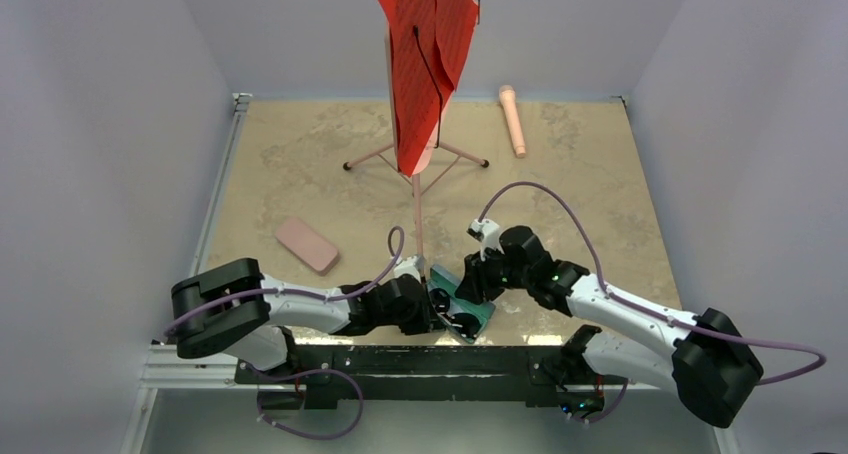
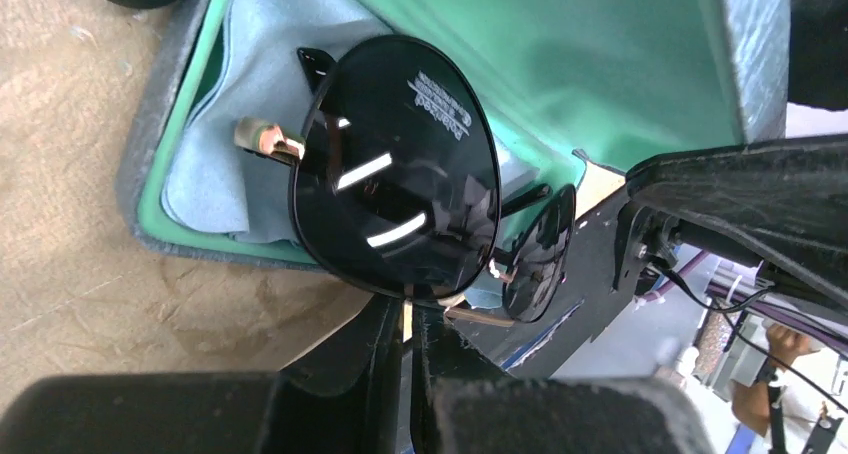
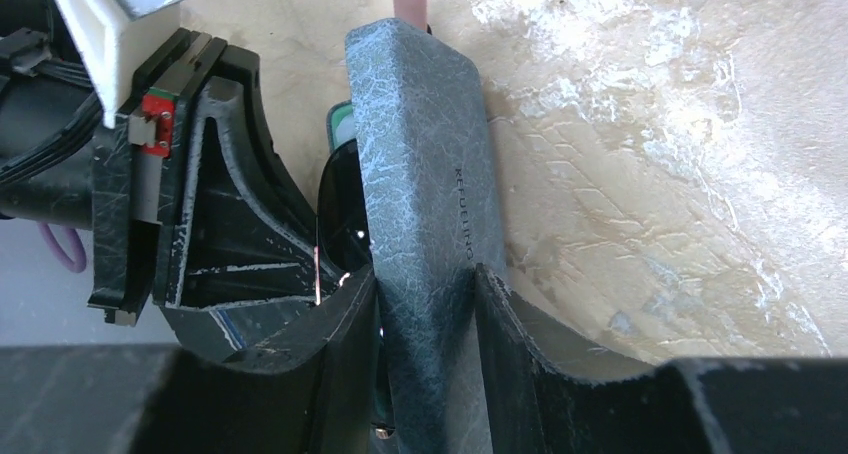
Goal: Organize the sunglasses
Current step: Close the case with sunglasses at the center of the board.
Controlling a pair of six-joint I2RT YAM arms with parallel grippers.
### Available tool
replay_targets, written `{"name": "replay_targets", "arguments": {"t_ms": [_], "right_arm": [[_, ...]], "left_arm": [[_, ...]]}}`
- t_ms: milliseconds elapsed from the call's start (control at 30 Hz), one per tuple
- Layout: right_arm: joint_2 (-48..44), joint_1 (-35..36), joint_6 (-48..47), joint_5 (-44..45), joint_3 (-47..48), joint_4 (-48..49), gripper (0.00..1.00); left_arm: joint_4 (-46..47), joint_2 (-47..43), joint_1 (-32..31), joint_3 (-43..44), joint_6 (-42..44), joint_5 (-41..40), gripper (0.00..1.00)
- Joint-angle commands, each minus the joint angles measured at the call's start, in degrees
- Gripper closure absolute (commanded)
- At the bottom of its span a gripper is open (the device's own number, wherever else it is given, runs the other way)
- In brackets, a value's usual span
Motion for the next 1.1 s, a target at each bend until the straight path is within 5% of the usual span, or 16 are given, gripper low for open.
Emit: {"name": "replay_targets", "arguments": {"t_ms": [0, 600, 1067], "right_arm": [[-2.14, 3.89, 0.36, 1.96, -0.99, 1.64, 0.61], [7.36, 25.40, 13.33, 23.74, 2.07, -0.91, 0.58], [4.10, 29.97, 16.86, 18.40, -4.90, 9.44, 0.56]], "left_arm": [[2.92, 0.72, 0.54, 2.01, -4.27, -2.82, 0.89], [-1.22, -0.59, 0.72, 2.35, -7.22, -5.86, 0.91], [-3.21, -3.28, 0.81, 1.29, -8.70, -8.88, 0.92]]}}
